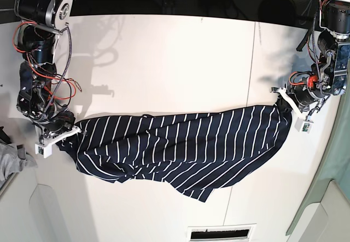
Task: Layout the t-shirt on the table in an organized manner, then fold the t-shirt properly
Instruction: 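Swing the stretched shirt up and lay it flat on the table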
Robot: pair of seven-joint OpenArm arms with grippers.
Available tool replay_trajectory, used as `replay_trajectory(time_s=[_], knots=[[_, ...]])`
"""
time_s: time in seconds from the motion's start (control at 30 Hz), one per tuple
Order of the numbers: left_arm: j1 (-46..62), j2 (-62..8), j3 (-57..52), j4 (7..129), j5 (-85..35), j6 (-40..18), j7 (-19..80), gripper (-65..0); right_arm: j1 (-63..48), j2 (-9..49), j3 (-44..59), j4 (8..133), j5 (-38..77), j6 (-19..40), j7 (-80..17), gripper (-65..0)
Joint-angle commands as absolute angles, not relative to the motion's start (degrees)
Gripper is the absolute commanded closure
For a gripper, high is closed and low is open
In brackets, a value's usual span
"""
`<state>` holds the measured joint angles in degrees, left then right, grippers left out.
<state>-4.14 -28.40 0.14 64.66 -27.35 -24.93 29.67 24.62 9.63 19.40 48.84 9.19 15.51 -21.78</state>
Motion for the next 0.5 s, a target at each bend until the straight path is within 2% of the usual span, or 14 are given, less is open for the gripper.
replay_trajectory(time_s=[0.0, 0.13, 0.3, 0.47], knots=[[-4.9, -29.5, -0.1, 66.0, -27.4, -25.4, 29.4, 0.0, 26.2, 10.3, 18.3, 49.6, 8.3, 15.9, -18.8, 0.0], [-4.9, -31.5, -0.1, 71.7, -29.0, -27.9, 29.9, 0.0, 26.3, 10.3, 16.8, 51.2, 1.0, 15.9, -14.0, 0.0], [-4.8, -36.8, -0.1, 79.0, -31.6, -27.9, 33.5, 0.0, 25.8, 10.6, 17.1, 58.7, 1.0, 14.9, -19.9, 0.0], [-4.8, -39.2, -0.1, 81.0, -31.6, -27.9, 33.7, 0.0, 26.0, 10.6, 19.8, 61.6, 1.1, 13.2, -20.6, 0.0]])
